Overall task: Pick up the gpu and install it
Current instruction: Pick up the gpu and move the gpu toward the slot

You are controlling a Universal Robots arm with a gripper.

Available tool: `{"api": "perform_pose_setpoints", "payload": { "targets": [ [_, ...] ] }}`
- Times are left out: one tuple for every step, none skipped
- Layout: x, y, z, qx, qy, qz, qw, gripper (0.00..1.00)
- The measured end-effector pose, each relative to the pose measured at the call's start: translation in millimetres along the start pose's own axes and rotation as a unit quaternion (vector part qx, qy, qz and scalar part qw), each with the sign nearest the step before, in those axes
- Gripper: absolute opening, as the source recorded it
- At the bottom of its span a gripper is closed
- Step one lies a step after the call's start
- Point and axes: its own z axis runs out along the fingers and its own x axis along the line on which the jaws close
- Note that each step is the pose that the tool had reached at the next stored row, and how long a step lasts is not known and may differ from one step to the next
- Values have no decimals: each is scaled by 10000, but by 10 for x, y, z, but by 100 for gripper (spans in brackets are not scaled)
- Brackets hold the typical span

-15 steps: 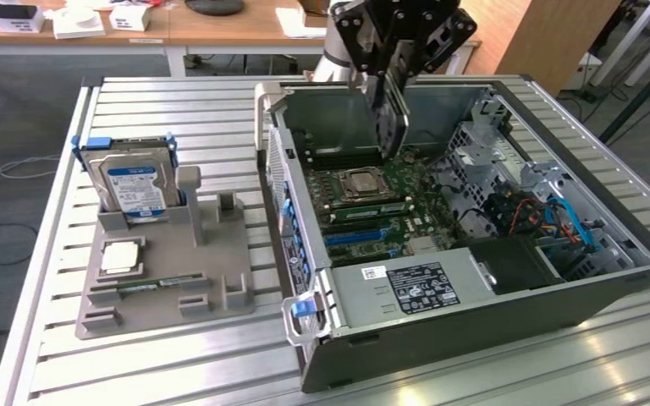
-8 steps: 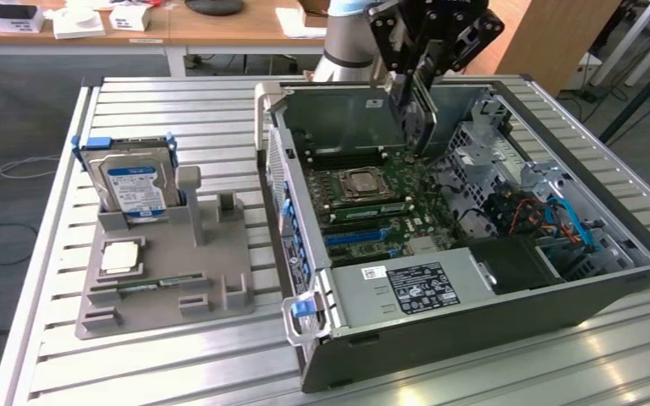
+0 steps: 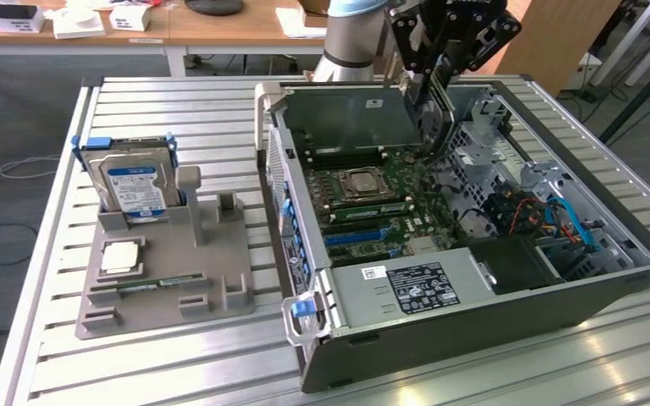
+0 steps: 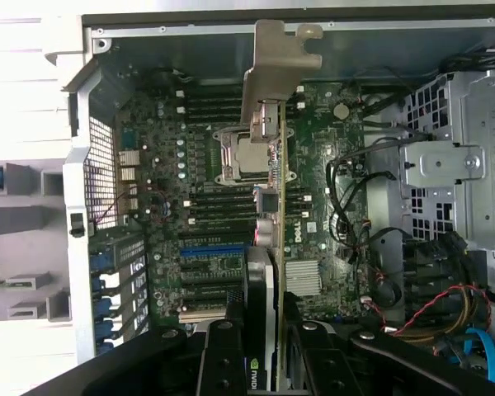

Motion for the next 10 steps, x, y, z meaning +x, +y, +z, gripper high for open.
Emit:
{"api": "perform_pose_setpoints", "payload": {
  "targets": [
    [-1,1,0,0,0,0,10000,27],
    [-10,2,1,1,13,1,10000,27],
    [-32,4,2,5,59,4,10000,27],
    [-56,5,2,10,117,8,9999,27],
    [-80,6,3,15,181,11,9998,27],
    [-105,8,4,19,241,15,9997,27],
    [-127,10,5,23,291,18,9996,27],
    [-142,11,5,25,322,21,9995,27],
    [-143,11,5,26,324,21,9995,27],
    [-144,11,5,26,324,21,9995,27]
  ]
}}
